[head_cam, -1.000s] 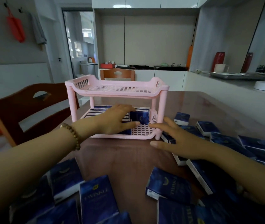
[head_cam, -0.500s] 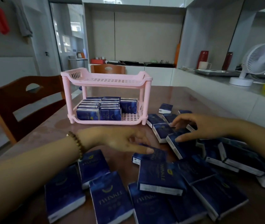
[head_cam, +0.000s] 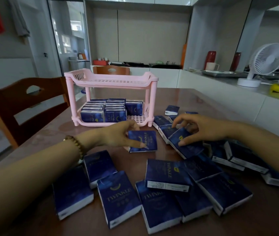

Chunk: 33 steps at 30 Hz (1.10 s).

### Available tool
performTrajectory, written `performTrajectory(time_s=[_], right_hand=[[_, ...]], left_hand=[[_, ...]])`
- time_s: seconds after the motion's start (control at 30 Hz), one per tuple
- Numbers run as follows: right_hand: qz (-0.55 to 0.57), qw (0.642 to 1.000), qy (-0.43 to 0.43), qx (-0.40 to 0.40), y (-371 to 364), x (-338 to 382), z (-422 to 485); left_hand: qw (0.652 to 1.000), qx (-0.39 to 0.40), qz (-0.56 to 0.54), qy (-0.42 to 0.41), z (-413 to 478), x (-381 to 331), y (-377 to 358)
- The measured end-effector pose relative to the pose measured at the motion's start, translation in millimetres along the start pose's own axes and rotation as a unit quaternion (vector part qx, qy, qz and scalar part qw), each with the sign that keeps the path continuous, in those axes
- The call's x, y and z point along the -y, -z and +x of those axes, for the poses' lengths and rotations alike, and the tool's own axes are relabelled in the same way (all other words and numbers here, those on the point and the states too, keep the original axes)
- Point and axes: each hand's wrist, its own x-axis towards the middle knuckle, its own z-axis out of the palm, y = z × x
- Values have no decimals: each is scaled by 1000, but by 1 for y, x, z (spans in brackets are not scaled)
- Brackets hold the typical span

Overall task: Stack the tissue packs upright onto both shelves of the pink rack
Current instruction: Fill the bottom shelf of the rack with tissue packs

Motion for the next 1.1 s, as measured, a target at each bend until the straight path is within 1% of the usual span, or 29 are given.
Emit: performTrajectory(time_s=[0.1,0.13,0.2,0.27,0.33,0.43,0.47,0.53,0.6,0.7,0.77,0.87,0.97,1.1], right_hand=[[127,990,45,-51,-6,9,9],[155,984,62,-65,-8,15,13],[176,976,95,-86,-15,29,21],[167,974,116,-96,-25,43,33],[130,976,136,-108,-38,53,44],[7,975,175,-138,-50,53,53],[-23,976,168,-136,-50,50,54],[-47,986,113,-109,-46,41,52],[-39,995,66,-63,-41,33,51],[38,997,63,-19,-40,29,48],[60,995,75,-22,-44,30,49],[51,994,85,-44,-51,31,52],[32,993,97,-67,-55,33,55],[15,991,113,-65,-55,34,54]], left_hand=[[999,-44,-23,-2,-2,11,9],[998,-59,-19,1,-2,15,12],[996,-88,-15,16,-1,20,16],[995,-87,-49,27,-3,15,17],[993,-78,-75,41,-7,6,15],[993,-62,-81,54,-12,-1,12],[994,-58,-77,42,-12,0,11],[996,-52,-66,21,-12,2,9],[997,-33,-67,9,-12,3,10],[998,3,-57,4,-10,-2,12],[998,26,-55,11,-11,-3,14],[997,52,-49,11,-12,-3,15],[1000,18,-25,5,-14,-2,17],[1000,-10,15,-23,-17,-4,24]])
